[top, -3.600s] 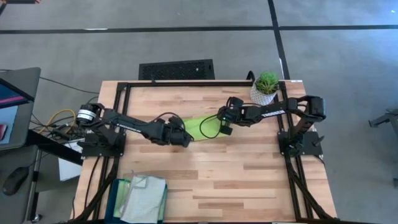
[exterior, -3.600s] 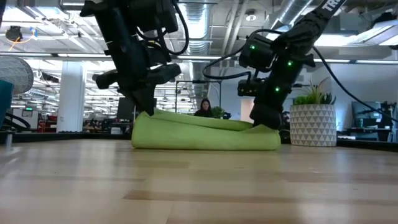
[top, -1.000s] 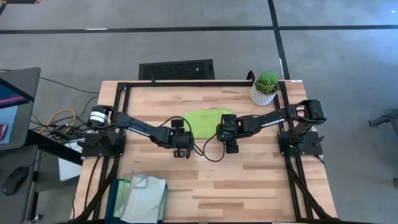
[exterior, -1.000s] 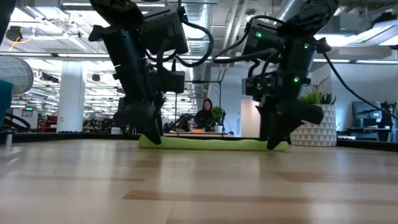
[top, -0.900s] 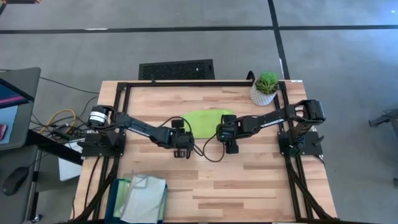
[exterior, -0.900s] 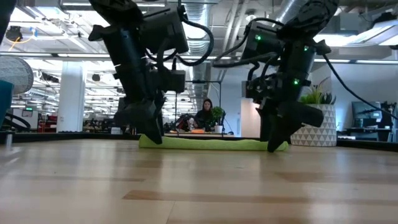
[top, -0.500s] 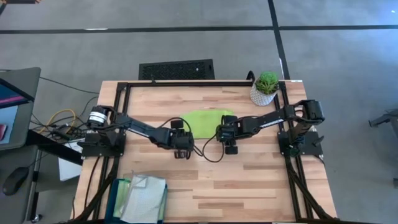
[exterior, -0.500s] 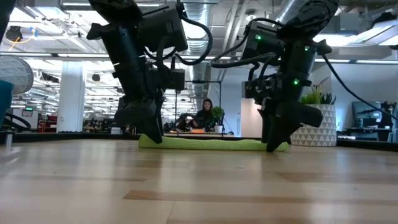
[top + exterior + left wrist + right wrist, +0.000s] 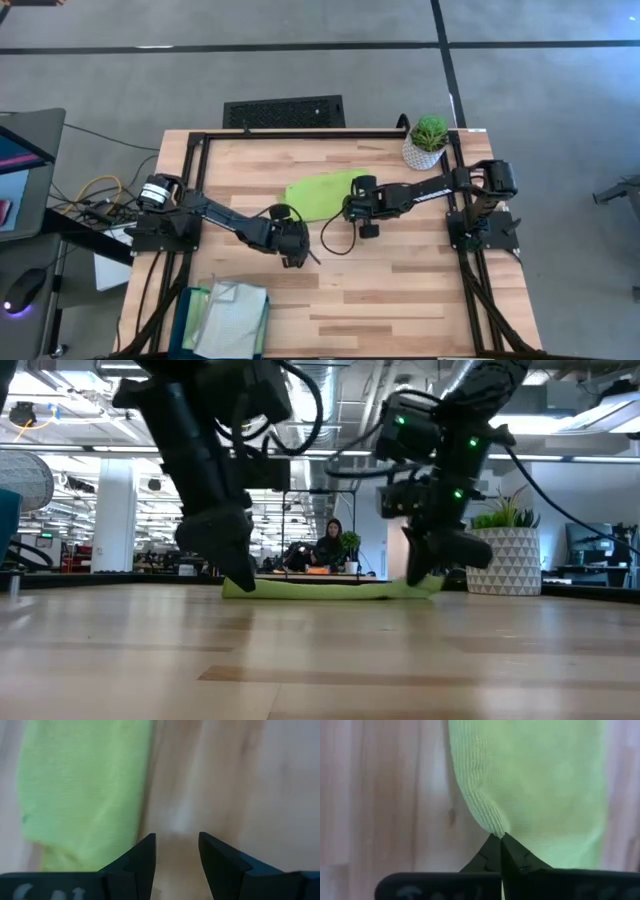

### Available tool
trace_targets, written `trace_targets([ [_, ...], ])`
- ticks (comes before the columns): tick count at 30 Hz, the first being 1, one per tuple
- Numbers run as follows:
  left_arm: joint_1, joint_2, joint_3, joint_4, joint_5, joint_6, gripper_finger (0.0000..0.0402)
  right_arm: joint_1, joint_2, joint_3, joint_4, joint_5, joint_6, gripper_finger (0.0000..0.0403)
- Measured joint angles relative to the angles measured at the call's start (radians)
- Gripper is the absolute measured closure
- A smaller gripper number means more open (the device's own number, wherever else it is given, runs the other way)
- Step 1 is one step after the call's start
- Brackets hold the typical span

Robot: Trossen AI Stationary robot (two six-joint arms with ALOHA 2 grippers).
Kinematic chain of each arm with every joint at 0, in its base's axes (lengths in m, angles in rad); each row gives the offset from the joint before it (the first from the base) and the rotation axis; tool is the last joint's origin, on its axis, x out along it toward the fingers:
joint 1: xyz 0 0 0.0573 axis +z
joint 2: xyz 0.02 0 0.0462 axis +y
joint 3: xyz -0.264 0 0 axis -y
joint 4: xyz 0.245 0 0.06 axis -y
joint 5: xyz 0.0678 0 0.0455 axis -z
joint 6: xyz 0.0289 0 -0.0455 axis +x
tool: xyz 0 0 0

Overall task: Fold microfiber towels
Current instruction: Fold the green microfiber cloth

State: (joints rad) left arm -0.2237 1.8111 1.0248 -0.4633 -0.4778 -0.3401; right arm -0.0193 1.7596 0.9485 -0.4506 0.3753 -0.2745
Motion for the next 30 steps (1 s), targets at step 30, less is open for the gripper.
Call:
trace_targets([
  [30,-0.171,-0.033,0.032,-0.413,-0.375,-0.940,0.0260,-0.075,0.219,0.315,0.330,-0.157,-0.495,0.0400],
])
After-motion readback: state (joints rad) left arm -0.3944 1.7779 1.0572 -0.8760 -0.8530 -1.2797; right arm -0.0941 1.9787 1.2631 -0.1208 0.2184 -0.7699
